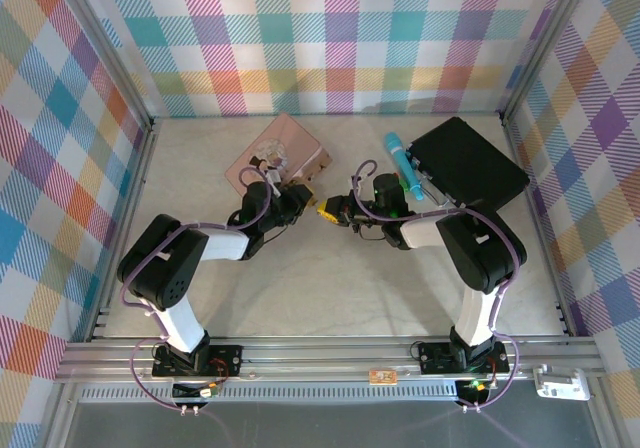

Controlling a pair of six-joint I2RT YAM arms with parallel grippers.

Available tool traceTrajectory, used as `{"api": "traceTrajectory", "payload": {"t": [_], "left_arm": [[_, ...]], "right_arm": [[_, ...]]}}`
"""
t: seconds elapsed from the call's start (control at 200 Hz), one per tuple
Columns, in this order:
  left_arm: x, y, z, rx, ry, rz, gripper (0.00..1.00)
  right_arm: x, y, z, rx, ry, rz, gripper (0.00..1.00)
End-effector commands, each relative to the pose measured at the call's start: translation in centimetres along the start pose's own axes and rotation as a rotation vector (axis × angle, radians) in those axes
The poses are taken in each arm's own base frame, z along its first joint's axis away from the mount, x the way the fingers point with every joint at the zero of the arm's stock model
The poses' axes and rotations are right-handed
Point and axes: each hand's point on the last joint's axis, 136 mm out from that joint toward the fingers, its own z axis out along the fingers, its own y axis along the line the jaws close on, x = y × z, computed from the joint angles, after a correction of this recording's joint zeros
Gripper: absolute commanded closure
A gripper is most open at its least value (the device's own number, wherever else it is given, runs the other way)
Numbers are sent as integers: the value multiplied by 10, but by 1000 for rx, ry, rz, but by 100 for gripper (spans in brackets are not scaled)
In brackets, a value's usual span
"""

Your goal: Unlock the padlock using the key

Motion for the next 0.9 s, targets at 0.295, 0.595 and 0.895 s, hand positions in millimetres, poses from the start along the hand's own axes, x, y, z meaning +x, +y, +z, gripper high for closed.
{"api": "traceTrajectory", "payload": {"t": [0.295,0.595,0.895], "left_arm": [[41,-32,-6,101,152,17,100],[42,-39,-10,104,157,54,100],[55,-43,-15,96,211,73,100]], "right_arm": [[-30,29,7,-31,-91,-128,100],[-36,32,11,-129,-72,93,100],[-44,19,6,87,-115,-132,100]]}}
